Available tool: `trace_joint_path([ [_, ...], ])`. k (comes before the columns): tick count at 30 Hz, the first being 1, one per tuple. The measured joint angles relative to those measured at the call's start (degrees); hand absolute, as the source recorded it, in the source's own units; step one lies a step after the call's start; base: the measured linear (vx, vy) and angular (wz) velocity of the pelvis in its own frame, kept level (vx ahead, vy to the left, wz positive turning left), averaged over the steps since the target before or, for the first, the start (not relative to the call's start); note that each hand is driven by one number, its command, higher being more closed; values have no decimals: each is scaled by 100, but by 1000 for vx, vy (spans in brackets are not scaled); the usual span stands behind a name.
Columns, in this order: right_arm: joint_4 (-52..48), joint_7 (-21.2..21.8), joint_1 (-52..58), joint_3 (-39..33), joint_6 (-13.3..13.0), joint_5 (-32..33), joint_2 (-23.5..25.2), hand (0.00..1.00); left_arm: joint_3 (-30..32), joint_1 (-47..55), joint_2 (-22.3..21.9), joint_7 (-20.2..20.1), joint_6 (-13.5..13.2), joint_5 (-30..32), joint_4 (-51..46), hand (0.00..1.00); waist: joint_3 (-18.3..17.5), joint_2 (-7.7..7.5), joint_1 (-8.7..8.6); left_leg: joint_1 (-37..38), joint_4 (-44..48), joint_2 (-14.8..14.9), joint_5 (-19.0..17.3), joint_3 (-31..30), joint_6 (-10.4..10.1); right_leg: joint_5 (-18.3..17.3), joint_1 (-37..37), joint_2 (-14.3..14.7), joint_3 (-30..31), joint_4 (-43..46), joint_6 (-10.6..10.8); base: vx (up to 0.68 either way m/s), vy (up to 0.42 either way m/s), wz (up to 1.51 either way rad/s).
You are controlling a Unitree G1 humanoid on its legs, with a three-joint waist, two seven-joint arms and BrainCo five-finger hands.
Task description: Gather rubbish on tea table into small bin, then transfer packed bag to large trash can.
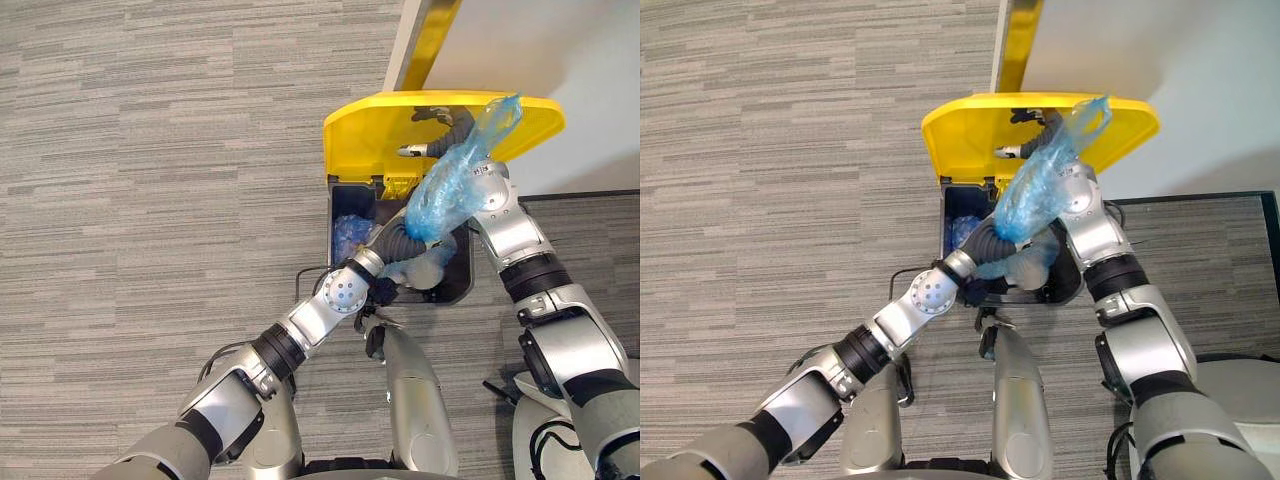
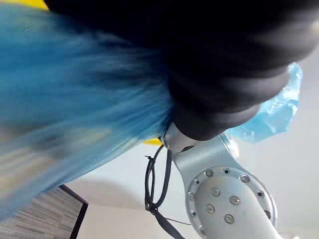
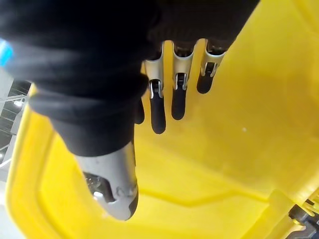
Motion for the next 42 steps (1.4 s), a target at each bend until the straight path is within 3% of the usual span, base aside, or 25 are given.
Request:
trace_joint_path([
  [6,0,-89,-9,-1,-1,-1,79,0,374,-13,-133,21,135,331,695,100,15,-28,0,-35,0,16,-14,-26,26,-1,-24,8,-16,-2,1,0,0,0],
  [10,305,-195,-524,-2,3,-2,345,0,591,-369,-310,35,251,614,1708,100,25,-49,-40,-295,64,46,-13,-39,26,54,-231,33,-24,-50,67,-4,-3,-2],
  [12,278,-193,-650,-1,6,3,408,0,665,-481,-329,128,323,690,1979,100,67,-124,-49,-408,143,115,1,-29,-4,104,-310,111,-27,-94,-8,4,-19,-9],
  [15,-32,-190,-649,36,7,201,414,0,847,-549,-345,151,323,720,2024,100,128,-229,-82,-549,259,189,-29,22,-45,143,-416,160,-17,-120,-59,0,-5,-8],
  [21,-1024,-192,-649,280,7,447,359,0,1234,-729,-351,153,419,948,2377,100,197,-290,-149,-1014,611,292,-170,110,-27,245,-794,220,39,-116,-116,-24,24,-11],
  [33,-2262,-205,-655,612,-40,512,63,0,1757,-1005,-326,259,575,1264,2416,100,227,-268,-149,-1759,1008,394,-284,124,4,310,-1454,202,71,57,-162,-10,2,-2],
  [34,-2391,-204,-672,634,-69,514,3,0,1855,-1029,-311,260,586,1273,2416,0,227,-268,-150,-1859,1056,402,-295,124,7,308,-1552,204,76,81,-158,-14,-6,-5],
  [42,-2467,-198,-759,732,-188,513,-33,0,1948,-1164,-304,268,691,1372,2416,0,229,-263,-155,-2032,1197,450,-316,121,2,322,-1701,205,79,163,-181,-2,2,-1],
])
